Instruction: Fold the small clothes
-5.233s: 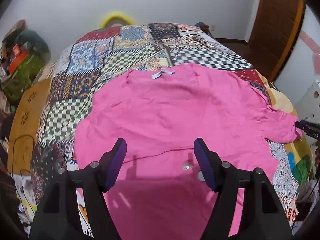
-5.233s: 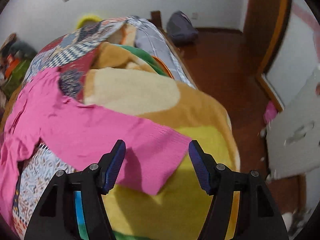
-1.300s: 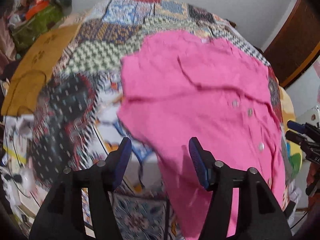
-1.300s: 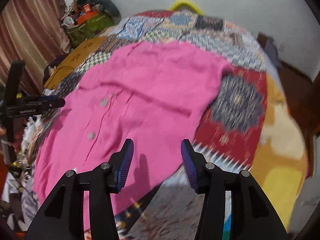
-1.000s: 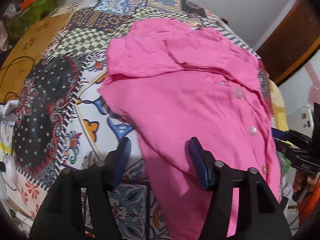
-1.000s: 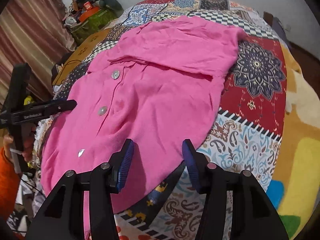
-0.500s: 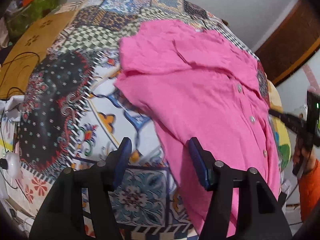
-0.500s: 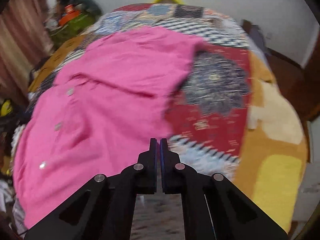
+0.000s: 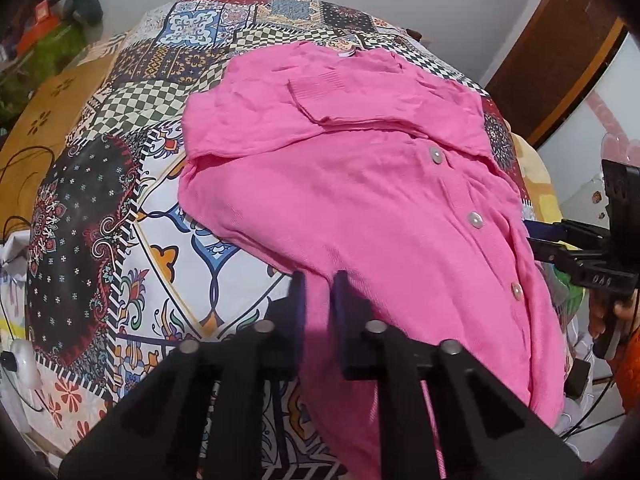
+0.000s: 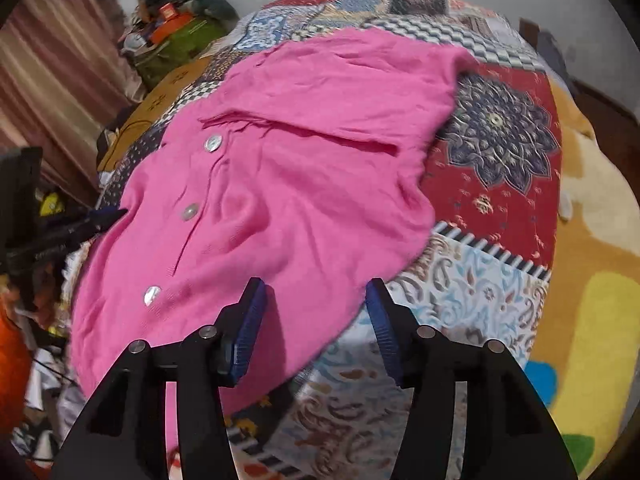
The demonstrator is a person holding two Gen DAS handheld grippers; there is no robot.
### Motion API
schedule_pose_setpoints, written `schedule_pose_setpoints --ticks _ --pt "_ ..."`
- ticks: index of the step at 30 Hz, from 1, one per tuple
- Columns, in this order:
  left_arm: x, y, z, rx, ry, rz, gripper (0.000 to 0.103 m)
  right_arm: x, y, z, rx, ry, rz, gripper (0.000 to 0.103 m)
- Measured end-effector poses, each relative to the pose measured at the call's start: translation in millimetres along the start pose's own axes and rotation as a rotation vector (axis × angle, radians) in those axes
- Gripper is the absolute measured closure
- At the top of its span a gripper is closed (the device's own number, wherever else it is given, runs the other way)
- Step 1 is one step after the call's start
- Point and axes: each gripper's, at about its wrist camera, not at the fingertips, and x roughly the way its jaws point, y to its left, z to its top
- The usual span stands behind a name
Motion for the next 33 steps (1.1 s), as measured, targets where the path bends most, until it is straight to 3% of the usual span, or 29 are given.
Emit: schedule_pose_setpoints --ticks 2,4,8,15,19,21,22,23,25,33 --pt "-2.2 0.5 -1.3 0.013 -0.009 0.031 0.097 2.8 8.3 1.9 -0.049 -0.001 -0.004 0.082" --pt "-4.5 3.6 -2.7 0.017 -0.014 0.056 0.097 5.0 11.8 6.7 -0.071 0.008 0.003 0.098" --pt "-10.7 19.2 -6.1 -0.001 -0.021 0.093 0.097 7.5 6.5 11.5 -0.096 0.007 -0.035 0.099" --pt "-8.7 37.3 -5.3 -0.035 -0.015 0.123 0.097 3.5 -37.7 18.7 -0.011 0.003 -0.117 0.099" --pt "-7.1 28.8 3.1 -0.038 0.001 0.110 0.095 -2.6 -32.2 21.3 -0.003 0.006 -0.118 0.098" --pt "-12.4 23.2 2.8 -0.020 0.003 0.106 0.087 -12.0 -25.7 21.5 -0.009 -0.003 -0.108 0.096" --pt "-16.0 21.3 1.2 -0.012 0.001 0.108 0.075 -14.8 -23.0 20.7 -0.012 -0.004 -0.101 0.091" --pt "-19.7 20.5 -1.4 -0.008 -0.002 0.113 0.061 -18.5 -19.1 19.8 -0.018 -0.005 -0.091 0.079" --pt "-27.6 21.4 -8.6 -0.011 -0.011 0.117 0.054 -24.9 -14.3 15.1 -0.020 -0.012 -0.074 0.059" --pt "-36.4 28.6 -39.0 -0.108 0.057 0.008 0.053 -17.4 4.6 -12.0 -0.017 0.056 0.006 0.055"
